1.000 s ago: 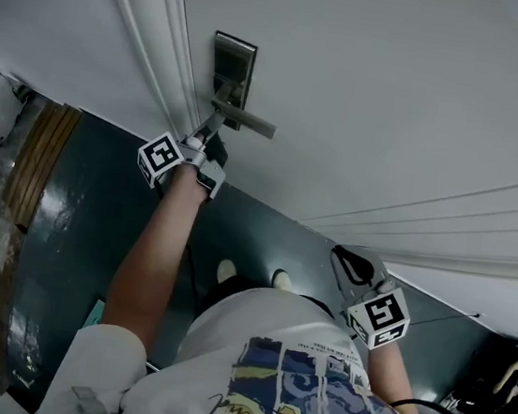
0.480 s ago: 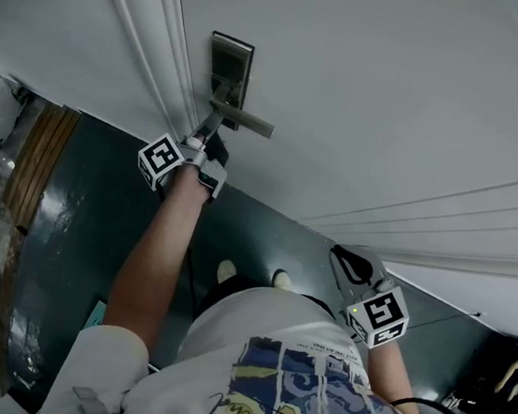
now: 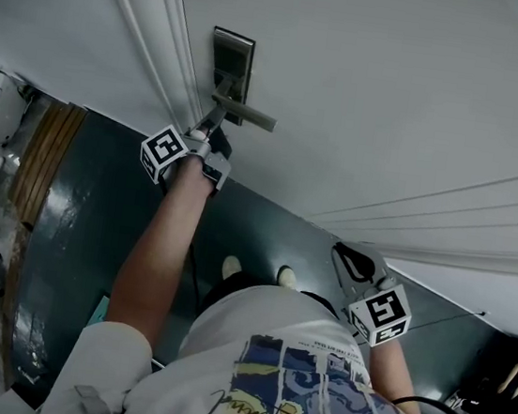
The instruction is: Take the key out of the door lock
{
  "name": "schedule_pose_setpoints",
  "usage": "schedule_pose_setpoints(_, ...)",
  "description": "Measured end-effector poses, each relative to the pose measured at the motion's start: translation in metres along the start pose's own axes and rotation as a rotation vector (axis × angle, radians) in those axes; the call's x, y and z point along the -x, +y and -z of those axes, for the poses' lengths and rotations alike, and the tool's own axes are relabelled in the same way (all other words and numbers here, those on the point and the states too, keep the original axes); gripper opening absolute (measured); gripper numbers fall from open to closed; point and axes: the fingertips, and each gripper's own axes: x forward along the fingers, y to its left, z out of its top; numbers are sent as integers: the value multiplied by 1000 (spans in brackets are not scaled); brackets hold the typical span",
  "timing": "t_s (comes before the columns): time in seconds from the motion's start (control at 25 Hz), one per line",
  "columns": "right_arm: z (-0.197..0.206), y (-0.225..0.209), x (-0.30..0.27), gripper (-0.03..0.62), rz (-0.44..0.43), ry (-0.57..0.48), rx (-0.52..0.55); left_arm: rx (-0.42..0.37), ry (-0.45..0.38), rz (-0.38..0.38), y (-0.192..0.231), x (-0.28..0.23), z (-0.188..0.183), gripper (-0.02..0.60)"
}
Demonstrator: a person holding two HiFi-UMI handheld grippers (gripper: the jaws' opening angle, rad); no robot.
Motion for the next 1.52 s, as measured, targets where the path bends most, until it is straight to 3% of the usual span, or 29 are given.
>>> schedule_pose_setpoints(0.4, 10, 25, 39, 15, 1, 1, -7, 30, -23, -34, -15, 29, 17, 23)
schedule_pose_setpoints(0.56, 8, 23, 56, 15, -5, -1, -3, -1, -38, -24, -31, 60, 26, 23)
schedule_pose_setpoints(0.72, 12, 19, 37, 15, -55, 3, 20, -42, -49, -36, -29, 74, 16, 23)
schedule_pose_setpoints(1.04, -4, 30, 8, 15, -143, -27, 76, -15, -62, -17, -33, 119, 21, 23)
schedule_pose_setpoints(1.52, -12, 38, -6, 15, -263, -78, 147, -45, -135, -20, -59, 189, 40, 25)
